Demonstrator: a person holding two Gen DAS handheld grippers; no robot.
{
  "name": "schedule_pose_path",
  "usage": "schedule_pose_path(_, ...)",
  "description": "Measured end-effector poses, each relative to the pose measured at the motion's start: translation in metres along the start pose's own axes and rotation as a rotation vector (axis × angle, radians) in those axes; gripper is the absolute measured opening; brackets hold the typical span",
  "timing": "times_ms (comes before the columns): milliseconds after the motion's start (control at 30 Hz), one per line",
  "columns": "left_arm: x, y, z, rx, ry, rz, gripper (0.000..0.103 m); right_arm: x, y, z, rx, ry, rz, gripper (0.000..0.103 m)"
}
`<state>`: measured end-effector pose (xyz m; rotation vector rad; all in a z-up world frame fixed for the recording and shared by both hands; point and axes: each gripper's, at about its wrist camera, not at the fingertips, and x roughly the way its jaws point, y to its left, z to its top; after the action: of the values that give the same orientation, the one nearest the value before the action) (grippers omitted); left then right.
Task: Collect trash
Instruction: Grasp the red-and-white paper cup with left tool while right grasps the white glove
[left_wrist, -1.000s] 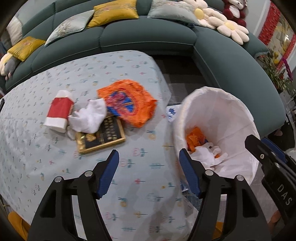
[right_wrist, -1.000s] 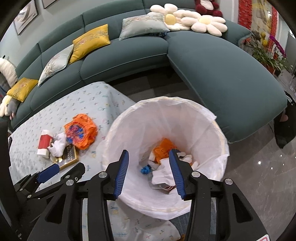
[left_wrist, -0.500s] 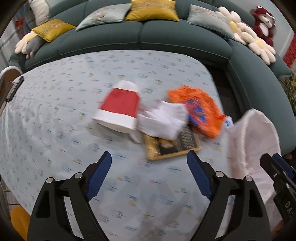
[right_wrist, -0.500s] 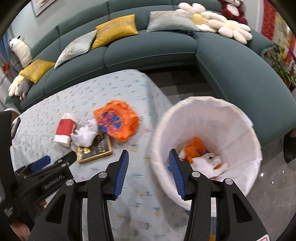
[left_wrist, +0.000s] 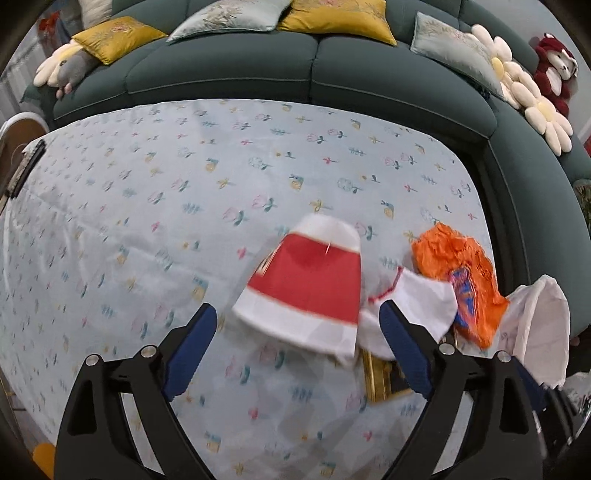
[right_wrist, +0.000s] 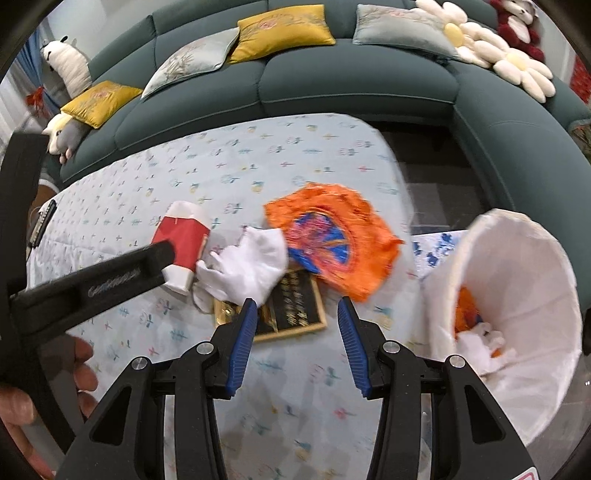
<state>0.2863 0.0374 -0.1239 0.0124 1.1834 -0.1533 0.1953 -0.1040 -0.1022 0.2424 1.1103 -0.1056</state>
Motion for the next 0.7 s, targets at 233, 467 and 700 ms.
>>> schedule_pose_path(233,0.038,-0.007,0.016,0.066,0.081,0.010,0.085,0.028,0.019,0.008,-0.036,0.038,0.003,0.045)
schedule_pose_path(467,0.047,0.004,0.013,0.066,0.092,-0.014,0.080,0.044,0.030,0.010,-0.053,0.061,0.008,0.045)
schedule_pose_path(700,0.032,0.021,-0.003,0.050,0.060,-0.021,0.072,0.054,0.035,0.010,-0.058,0.073,0.017,0.030)
